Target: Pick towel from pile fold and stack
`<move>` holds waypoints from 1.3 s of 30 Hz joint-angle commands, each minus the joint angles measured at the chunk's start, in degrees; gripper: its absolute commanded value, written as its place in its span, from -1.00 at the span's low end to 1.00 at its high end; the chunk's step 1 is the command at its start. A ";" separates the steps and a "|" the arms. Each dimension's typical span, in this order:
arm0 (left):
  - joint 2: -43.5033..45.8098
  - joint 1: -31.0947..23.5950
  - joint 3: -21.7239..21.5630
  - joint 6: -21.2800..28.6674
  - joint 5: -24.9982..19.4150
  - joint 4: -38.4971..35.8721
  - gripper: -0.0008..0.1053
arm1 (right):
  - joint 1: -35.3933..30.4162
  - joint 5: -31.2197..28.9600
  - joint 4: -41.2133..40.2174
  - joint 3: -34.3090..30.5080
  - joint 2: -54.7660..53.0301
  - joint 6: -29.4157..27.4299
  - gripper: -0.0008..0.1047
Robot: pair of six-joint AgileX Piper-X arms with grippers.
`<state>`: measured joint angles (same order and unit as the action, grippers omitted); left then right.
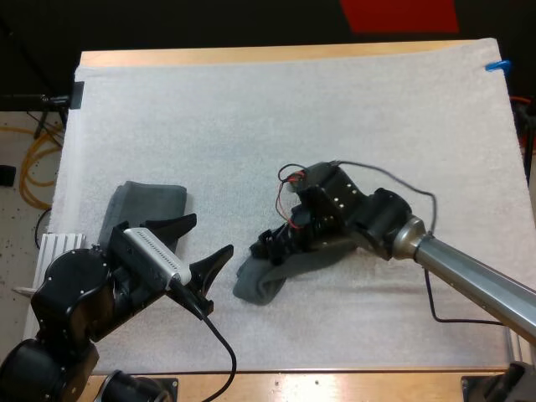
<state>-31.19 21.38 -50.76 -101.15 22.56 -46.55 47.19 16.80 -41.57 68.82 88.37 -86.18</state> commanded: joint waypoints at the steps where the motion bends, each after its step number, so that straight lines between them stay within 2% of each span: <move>1: 0.01 0.31 -0.45 -0.47 0.32 0.17 0.24 | -0.54 -3.82 -1.68 0.43 -0.62 -1.00 0.75; 7: 0.01 0.31 -0.45 -0.47 0.32 -2.52 0.24 | -7.22 -9.17 -7.66 -0.28 -0.32 -4.15 0.75; 12: 0.01 0.31 -0.45 -0.36 0.32 -5.37 0.24 | -16.06 -9.22 -8.35 -3.86 -0.32 -3.64 0.75; 17: 0.01 0.31 -0.45 -0.23 0.32 -5.77 0.24 | -22.00 -8.15 -7.78 -8.87 -0.32 -3.64 0.75; 20: 0.01 0.31 -0.45 -0.23 0.32 -5.77 0.24 | -24.96 -4.57 -4.47 -12.26 -0.32 -2.14 0.69; 23: 0.01 0.31 -0.45 -0.23 0.32 -5.77 0.24 | -26.65 0.39 0.97 -15.66 -0.32 -0.10 0.52; 27: 0.01 0.31 -0.45 -0.23 0.32 -5.77 0.24 | -27.58 3.78 6.35 -17.36 1.61 2.64 0.34; 32: 0.01 0.31 -0.45 -0.23 0.32 -5.77 0.24 | -27.57 14.51 10.72 -17.34 7.14 3.19 0.34; 37: 0.01 0.31 -0.45 -0.37 0.32 -5.77 0.24 | -27.57 15.39 12.13 -17.34 11.10 5.04 0.30; 38: 0.01 0.31 -0.45 -0.37 0.32 -5.87 0.24 | -27.57 15.39 12.13 -17.34 11.60 5.03 0.19; 39: 0.01 0.31 -0.45 -0.37 0.32 -5.85 0.24 | -27.57 15.28 12.13 -17.34 11.75 5.03 -0.01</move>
<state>-31.19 21.38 -50.84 -101.15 22.56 -52.53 19.57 32.22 -29.44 51.65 99.14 -81.17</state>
